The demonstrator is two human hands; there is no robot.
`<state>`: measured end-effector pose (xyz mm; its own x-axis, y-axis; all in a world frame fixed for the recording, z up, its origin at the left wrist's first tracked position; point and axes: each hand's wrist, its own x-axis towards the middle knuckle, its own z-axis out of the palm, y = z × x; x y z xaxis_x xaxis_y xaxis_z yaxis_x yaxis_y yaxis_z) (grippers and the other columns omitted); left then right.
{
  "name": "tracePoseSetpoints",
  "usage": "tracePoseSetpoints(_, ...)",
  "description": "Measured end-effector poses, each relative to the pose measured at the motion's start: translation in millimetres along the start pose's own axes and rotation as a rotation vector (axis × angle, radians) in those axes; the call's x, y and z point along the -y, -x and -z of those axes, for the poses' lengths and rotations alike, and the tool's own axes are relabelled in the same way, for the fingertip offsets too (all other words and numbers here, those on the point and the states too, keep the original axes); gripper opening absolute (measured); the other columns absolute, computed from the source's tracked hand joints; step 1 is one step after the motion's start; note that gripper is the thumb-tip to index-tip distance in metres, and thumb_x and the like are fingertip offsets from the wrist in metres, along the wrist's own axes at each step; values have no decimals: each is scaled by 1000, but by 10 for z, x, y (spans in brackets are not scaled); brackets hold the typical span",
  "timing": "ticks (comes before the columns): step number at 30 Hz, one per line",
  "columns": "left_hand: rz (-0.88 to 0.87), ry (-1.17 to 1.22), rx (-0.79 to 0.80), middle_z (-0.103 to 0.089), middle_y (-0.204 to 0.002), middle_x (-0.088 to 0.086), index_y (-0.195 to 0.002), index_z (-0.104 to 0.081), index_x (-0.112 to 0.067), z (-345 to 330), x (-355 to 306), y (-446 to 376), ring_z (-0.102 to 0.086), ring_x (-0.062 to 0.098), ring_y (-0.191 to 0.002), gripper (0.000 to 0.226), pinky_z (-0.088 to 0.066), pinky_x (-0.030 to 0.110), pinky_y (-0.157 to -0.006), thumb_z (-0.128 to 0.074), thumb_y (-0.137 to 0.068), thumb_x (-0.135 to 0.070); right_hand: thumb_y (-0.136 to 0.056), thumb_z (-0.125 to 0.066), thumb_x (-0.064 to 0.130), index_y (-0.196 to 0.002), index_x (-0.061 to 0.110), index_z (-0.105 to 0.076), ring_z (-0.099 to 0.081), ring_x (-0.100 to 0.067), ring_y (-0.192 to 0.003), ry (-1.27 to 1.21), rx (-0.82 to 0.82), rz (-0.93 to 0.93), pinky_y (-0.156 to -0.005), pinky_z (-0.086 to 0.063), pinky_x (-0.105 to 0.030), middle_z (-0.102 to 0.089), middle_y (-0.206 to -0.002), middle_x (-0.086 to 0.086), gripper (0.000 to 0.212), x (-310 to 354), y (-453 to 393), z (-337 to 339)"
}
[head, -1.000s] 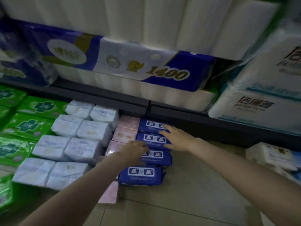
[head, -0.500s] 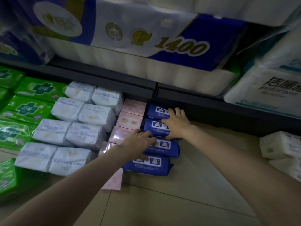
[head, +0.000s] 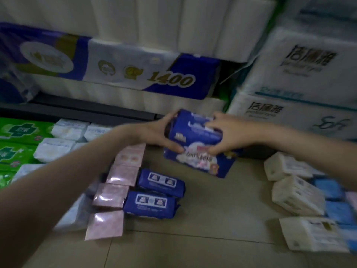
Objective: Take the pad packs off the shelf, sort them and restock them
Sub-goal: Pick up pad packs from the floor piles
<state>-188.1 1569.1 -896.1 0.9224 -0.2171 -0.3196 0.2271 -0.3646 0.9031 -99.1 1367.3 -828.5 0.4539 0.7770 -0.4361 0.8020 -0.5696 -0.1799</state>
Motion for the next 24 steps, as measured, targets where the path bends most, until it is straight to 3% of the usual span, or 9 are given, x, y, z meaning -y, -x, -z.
tracePoseSetpoints(3,-215,125,-91,-52,-132,-7,-148,-6,-32,349,-811,148,-57,6,-116,139,-51,27,-89,-91,-38,-43,-66,-72,58,-89,22,-56,-51,-18,-88,20,-211,15,-65,-36,-22,-49,-98,1,45,113,471,901)
tracePoseSetpoints(6,-521,29,-276,-58,-121,-2,-145,-22,-21,673,-1720,403,-63,5,-104,123,-53,19,-75,-86,-44,-49,-65,-80,43,-87,26,-61,-58,-8,-73,-25,-500,22,-52,-41,-8,-60,-88,7,33,296,1048,1785)
tracePoseSetpoints(9,-753,-51,-419,-60,-119,2,-135,-31,-25,986,-2487,672,-64,9,-103,98,-53,22,-76,-82,-54,-45,-54,-66,47,-84,34,-58,-63,3,-73,-77,-696,77,-59,-49,-12,-66,-82,18,33,518,1421,2437)
tracePoseSetpoints(12,-898,-152,-475,-54,-128,7,-133,-28,-30,1285,-2984,919,-61,17,-111,95,-54,30,-81,-83,-57,-47,-53,-61,51,-102,31,-54,-60,-8,-90,65,-833,105,-70,-47,-20,-58,-105,13,53,732,1510,2911)
tracePoseSetpoints(15,-895,-201,-484,-56,-124,3,-128,-27,-40,1512,-3331,1064,-64,14,-105,85,-56,30,-77,-75,-60,-36,-52,-60,55,-108,28,-53,-58,-12,-95,126,-898,130,-69,-45,-18,-55,-116,7,63,800,1575,3270)
tracePoseSetpoints(19,-881,-230,-493,-54,-123,1,-128,-26,-44,1694,-3670,1140,-63,9,-103,88,-54,23,-77,-76,-56,-37,-54,-61,52,-117,17,-58,-54,-13,-101,196,-926,106,-71,-45,-20,-48,-124,8,72,803,1605,3643)
tracePoseSetpoints(22,-768,-265,-528,-53,-124,-2,-129,-23,-45,1827,-3825,1101,-59,8,-109,95,-51,25,-86,-78,-53,-34,-70,-70,44,-116,11,-59,-50,-20,-110,337,-948,51,-81,-43,-26,-46,-131,-3,58,718,1476,3906)
tracePoseSetpoints(24,-676,-265,-569,-55,-121,-1,-137,-22,-39,1939,-3879,998,-57,11,-110,94,-46,26,-89,-79,-65,-19,-76,-71,43,-114,11,-60,-46,-27,-114,504,-963,-17,-88,-37,-27,-43,-131,-11,51,618,1283,4069)
